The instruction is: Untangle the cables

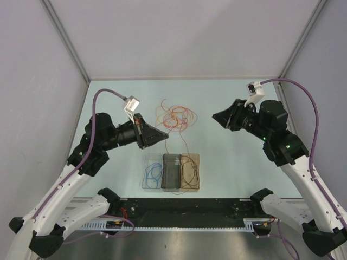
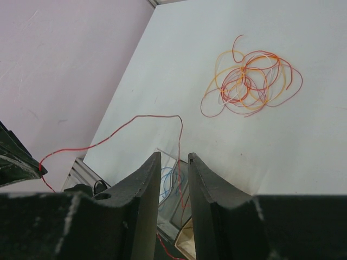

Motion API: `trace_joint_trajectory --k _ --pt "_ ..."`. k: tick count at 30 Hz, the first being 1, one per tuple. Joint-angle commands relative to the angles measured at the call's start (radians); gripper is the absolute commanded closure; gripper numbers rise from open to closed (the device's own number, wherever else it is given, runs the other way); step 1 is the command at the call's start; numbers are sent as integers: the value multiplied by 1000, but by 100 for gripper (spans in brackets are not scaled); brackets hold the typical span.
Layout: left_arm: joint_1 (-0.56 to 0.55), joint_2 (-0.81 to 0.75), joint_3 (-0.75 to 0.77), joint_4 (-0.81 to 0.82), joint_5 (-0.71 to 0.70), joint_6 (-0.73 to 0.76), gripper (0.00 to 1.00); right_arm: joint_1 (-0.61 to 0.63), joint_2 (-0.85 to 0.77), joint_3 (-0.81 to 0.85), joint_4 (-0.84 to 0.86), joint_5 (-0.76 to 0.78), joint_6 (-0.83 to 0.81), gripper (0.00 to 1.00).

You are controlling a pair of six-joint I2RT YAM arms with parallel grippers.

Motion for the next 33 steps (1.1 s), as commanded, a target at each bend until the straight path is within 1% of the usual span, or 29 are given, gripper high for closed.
trace_joint_trajectory --k 1,7,11,15,18,20,24,26,28,33 --pt "-6 37 119 0 -43 79 100 -5 -1 39 -11 14 -27 69" --pt "-6 78 225 -39 -48 131 100 -5 5 40 -20 26 -41 69" --pt "-6 90 244 -68 -55 174 100 -5 8 40 -28 32 -52 69" --pt "-6 93 218 -87 -55 199 100 -7 13 39 -37 38 -58 69" --pt "-6 75 152 -79 -69 203 100 -8 18 34 -40 40 -61 70" --pt "-6 64 106 -48 -49 190 100 -10 16 31 -40 40 -63 69" --pt "-8 51 -32 80 10 101 100 -13 18 17 -37 37 -61 70" --pt "-20 46 -72 120 21 73 100 -11 18 14 -37 32 -61 70" --pt "-49 37 -115 150 20 48 100 -13 16 13 -34 32 -61 70" --pt "-130 0 -187 179 -35 -10 100 -14 9 11 -40 29 -63 70"
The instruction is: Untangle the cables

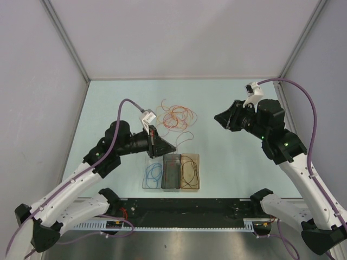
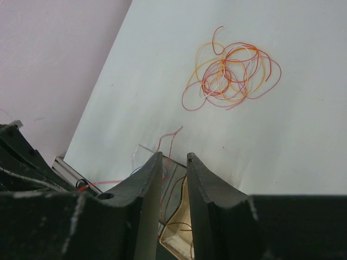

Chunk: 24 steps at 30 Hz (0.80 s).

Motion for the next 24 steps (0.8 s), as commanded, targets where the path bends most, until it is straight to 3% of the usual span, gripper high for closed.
trace_joint_trajectory --k 1,11,18,24 --pt "-87 -61 -55 97 -32 -79 100 -6 -11 12 6 -7 -12 70" --pt "-191 -317 -221 48 -223 -239 100 -4 -5 -1 36 -40 17 71" --pt "-193 -389 -315 30 -262 -303 100 23 6 -14 76 -91 52 70" --pt "-193 -414 -379 8 -294 -386 100 120 32 -22 113 -73 63 70"
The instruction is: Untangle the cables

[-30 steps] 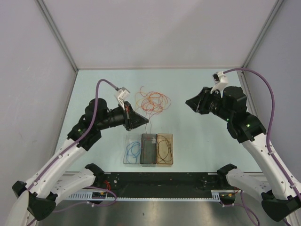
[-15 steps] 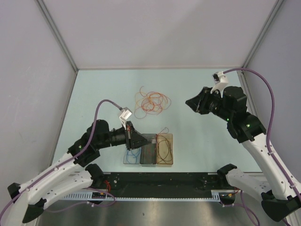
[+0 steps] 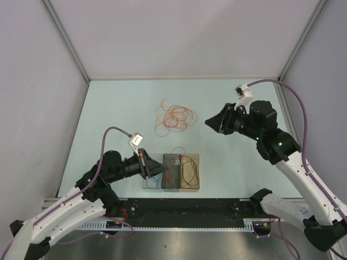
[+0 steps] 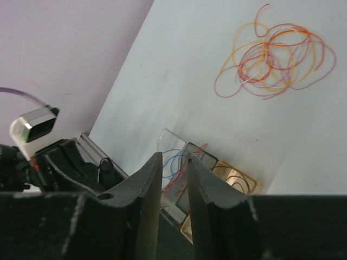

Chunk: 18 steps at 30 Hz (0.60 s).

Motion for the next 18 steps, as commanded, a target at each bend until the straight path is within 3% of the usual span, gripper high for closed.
trace_joint_trajectory --k 1,12,18 --pt "-5 -20 -27 -22 -45 -100 100 71 21 0 77 -3 22 71" --pt "-5 -49 -11 -191 -131 -201 100 354 147 -80 143 188 99 75" --pt "-5 -92 5 -277 -160 -236 100 416 195 -129 186 219 157 76"
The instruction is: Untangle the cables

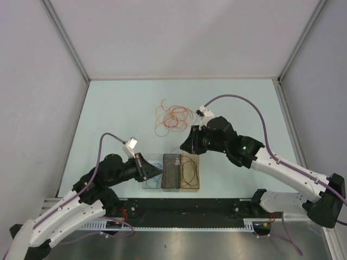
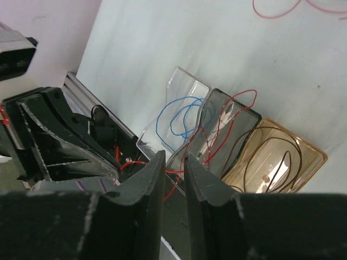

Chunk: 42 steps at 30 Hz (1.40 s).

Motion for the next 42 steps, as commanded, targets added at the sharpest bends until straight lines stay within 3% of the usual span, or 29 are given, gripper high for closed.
trace_joint_trajectory --k 1,17,26,28,32,37,42 --pt "-5 -26 36 -74 -43 -51 100 44 30 -28 89 63 57 76" --pt "-5 -116 63 -208 -150 -54 100 171 159 -57 140 109 138 79" --pt "-7 -109 63 -192 -134 -45 100 200 204 -58 140 135 141 80" --pt "-5 -107 63 -188 -127 -39 100 196 172 -58 116 161 132 74" --pt "-5 -99 71 -188 -124 -31 100 162 72 -58 29 229 118 54" --pt "-5 -90 62 -163 -114 -28 100 29 -10 -58 -6 185 132 46" --pt "-5 -78 60 -139 -101 -18 100 -67 65 -58 88 50 152 46"
